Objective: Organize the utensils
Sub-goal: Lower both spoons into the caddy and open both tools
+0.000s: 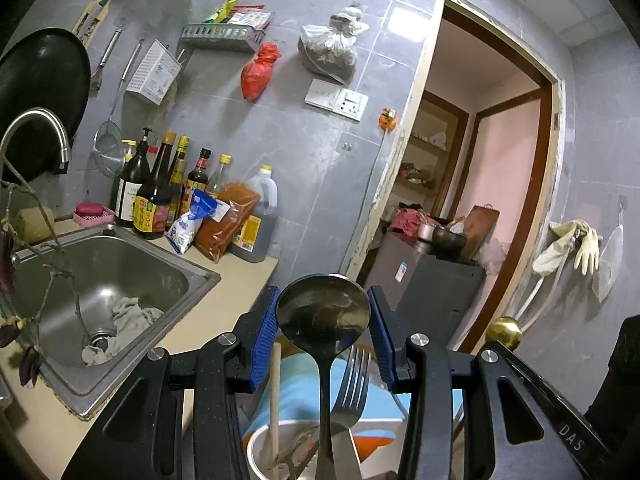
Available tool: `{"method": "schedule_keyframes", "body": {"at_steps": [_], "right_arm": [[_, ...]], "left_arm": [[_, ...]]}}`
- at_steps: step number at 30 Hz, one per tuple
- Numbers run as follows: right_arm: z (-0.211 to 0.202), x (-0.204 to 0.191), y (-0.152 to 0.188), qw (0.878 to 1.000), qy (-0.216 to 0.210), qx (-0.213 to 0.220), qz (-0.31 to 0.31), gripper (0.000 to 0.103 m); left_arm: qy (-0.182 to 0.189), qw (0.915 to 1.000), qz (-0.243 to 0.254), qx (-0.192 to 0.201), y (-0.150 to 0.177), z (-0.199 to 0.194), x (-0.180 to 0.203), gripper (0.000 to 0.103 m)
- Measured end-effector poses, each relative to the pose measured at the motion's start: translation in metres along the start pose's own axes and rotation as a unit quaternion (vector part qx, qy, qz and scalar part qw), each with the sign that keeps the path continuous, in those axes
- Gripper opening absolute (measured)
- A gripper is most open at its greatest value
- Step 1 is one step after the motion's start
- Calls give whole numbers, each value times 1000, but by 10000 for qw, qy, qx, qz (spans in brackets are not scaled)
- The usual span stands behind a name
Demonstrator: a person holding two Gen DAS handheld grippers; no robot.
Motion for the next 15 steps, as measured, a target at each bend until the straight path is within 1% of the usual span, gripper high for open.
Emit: {"method": "schedule_keyframes", "body": {"at_steps": [4,15], "right_arm": [[2,-2,4,9999,6,-93,-63,2],[2,-2,15,9994,6,-346,-63,4]], "left_arm": [[45,9999,48,-79,4,0,3,38],[210,9995,-34,-244,7,-7,3,38]]}}
Point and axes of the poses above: each gripper's, at about its wrist camera, not at the fingertips, and z roughly the way its jaws point, x to its right, y to its underside, the point moved 9 cm from there along z, roughly the way its jaws point, and after that the axes turned 2 degrees about z, right-handed, at the moved point
